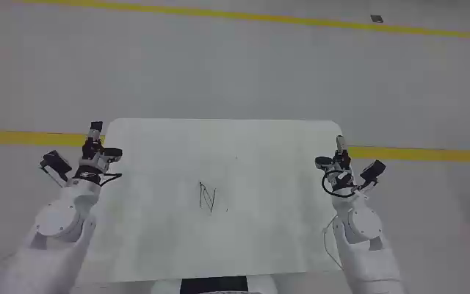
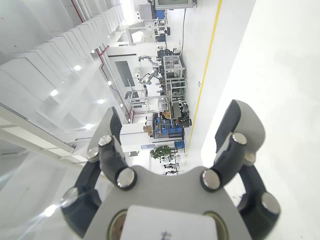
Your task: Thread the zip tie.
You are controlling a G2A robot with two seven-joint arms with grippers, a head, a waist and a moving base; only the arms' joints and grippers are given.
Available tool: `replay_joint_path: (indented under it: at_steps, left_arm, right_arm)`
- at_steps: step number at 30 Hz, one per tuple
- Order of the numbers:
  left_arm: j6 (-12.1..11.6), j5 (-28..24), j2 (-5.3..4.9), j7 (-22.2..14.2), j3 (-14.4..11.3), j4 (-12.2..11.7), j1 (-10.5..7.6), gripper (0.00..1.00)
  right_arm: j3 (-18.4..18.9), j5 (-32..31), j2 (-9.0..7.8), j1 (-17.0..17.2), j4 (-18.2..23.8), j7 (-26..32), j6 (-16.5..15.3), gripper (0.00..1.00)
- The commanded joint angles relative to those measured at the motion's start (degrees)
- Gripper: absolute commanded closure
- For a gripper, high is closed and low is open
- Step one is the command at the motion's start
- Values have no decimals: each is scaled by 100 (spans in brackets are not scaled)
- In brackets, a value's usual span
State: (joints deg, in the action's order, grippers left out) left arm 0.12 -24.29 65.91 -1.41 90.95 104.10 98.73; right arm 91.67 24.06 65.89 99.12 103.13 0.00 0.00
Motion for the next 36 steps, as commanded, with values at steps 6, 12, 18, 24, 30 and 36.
replay_joint_path:
  at_steps: [6,12,18,24,30,36]
  left_arm:
    - [486,470,-49,-868,-127,311,48,0]
    - [486,470,-49,-868,-127,311,48,0]
    - [511,747,-71,-1129,-176,389,-5,0]
    - [1376,1652,-182,-2336,-395,762,-4,0]
    - [1653,2043,-242,-2922,-452,885,-10,0]
    - [1653,2043,-242,-2922,-452,885,-10,0]
  right_arm:
    - [0,0,0,0,0,0,0,0]
    - [0,0,0,0,0,0,0,0]
    - [0,0,0,0,0,0,0,0]
    - [0,0,0,0,0,0,0,0]
    - [0,0,0,0,0,0,0,0]
    - [0,0,0,0,0,0,0,0]
